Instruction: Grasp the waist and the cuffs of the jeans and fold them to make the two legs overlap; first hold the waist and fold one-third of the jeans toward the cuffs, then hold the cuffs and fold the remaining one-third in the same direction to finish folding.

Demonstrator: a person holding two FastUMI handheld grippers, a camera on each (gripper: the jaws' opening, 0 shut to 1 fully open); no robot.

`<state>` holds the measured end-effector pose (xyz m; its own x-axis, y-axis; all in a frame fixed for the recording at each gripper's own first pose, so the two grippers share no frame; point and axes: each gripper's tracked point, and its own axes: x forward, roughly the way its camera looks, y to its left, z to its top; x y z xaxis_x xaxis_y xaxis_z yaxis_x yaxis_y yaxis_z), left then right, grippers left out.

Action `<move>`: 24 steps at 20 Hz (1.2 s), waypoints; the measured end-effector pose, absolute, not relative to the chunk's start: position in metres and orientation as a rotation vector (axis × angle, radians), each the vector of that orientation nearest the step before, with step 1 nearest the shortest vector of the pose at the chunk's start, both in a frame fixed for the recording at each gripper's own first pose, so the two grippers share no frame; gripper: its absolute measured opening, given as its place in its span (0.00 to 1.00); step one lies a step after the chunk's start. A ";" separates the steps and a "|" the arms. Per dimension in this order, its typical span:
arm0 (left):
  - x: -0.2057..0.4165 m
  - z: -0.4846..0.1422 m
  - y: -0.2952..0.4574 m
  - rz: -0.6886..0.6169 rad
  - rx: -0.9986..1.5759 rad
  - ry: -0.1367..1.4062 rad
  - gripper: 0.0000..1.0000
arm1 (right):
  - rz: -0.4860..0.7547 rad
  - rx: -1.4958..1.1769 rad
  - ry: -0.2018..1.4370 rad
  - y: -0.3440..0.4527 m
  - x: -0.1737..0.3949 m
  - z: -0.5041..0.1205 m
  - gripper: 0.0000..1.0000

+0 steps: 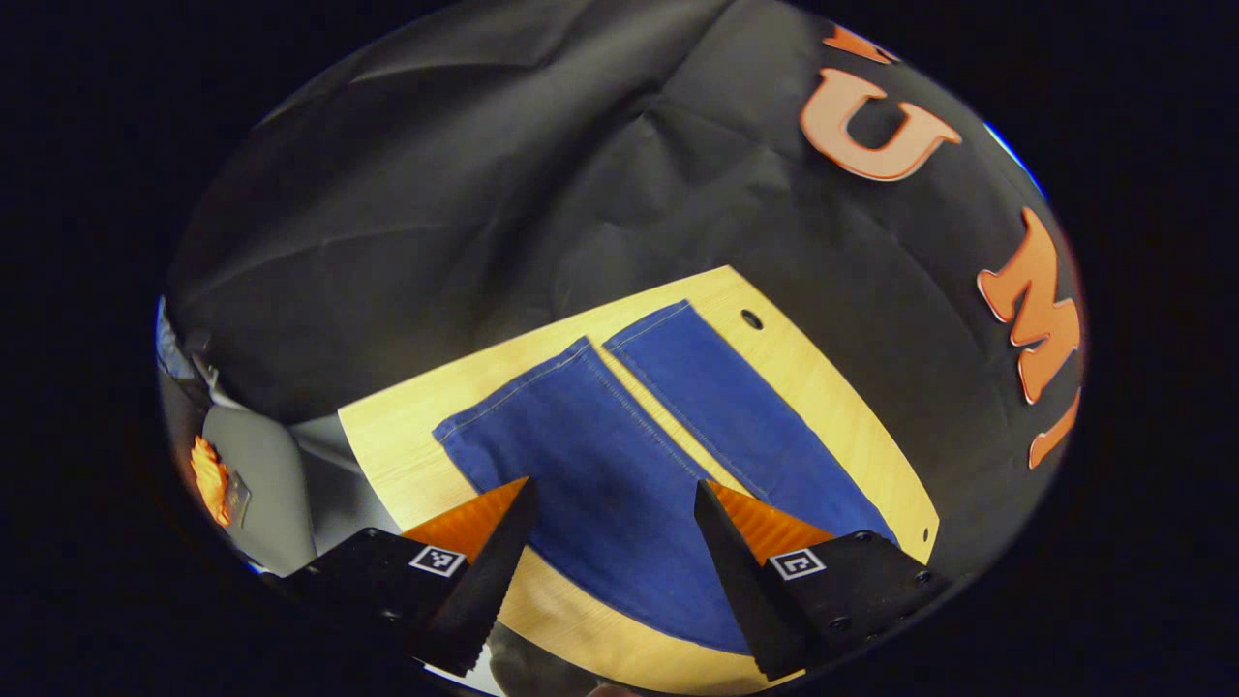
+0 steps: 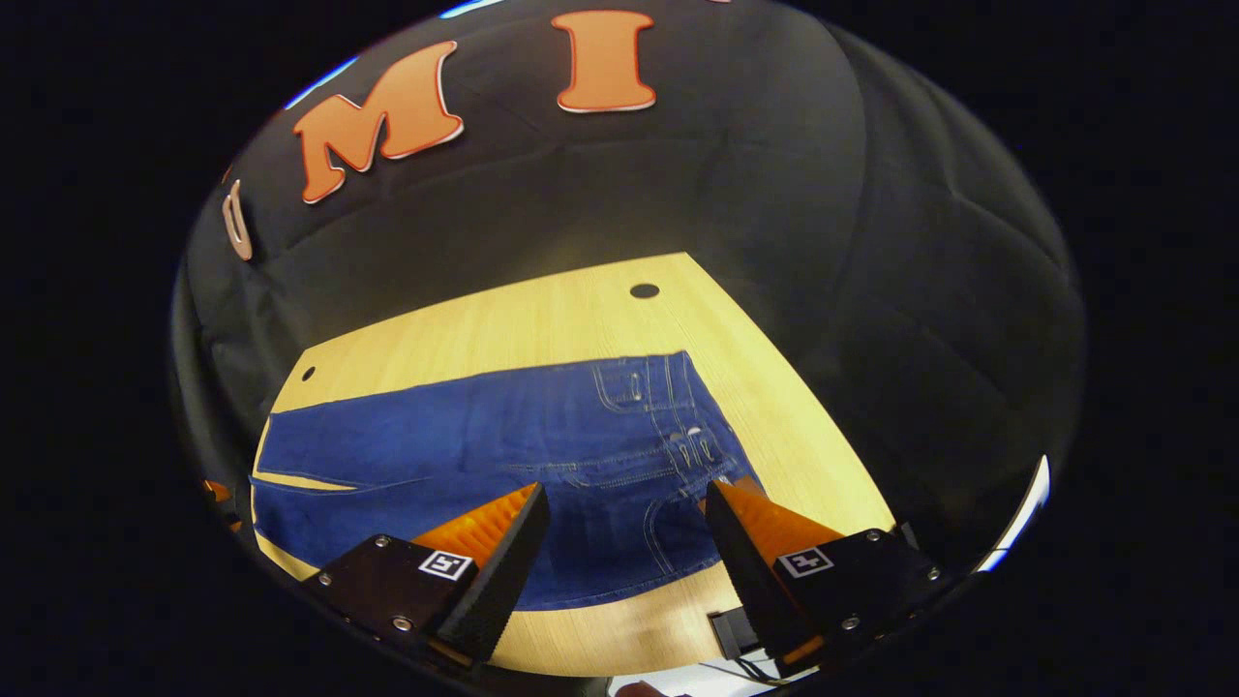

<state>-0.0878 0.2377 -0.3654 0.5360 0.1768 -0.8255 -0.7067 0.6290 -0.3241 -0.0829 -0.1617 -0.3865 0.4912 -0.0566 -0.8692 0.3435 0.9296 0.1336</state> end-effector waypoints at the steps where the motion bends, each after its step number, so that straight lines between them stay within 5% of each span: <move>1: -0.087 -0.372 0.240 0.581 -0.758 0.860 0.98 | -0.261 0.342 1.061 -0.159 -0.086 -0.394 0.99; 15: -0.122 -0.450 0.285 0.604 -1.062 0.998 0.98 | -0.462 0.796 1.189 -0.162 -0.115 -0.463 0.99; 24: -0.076 -0.454 0.292 0.500 -1.164 0.852 0.94 | -0.515 0.981 1.191 -0.162 -0.129 -0.487 0.98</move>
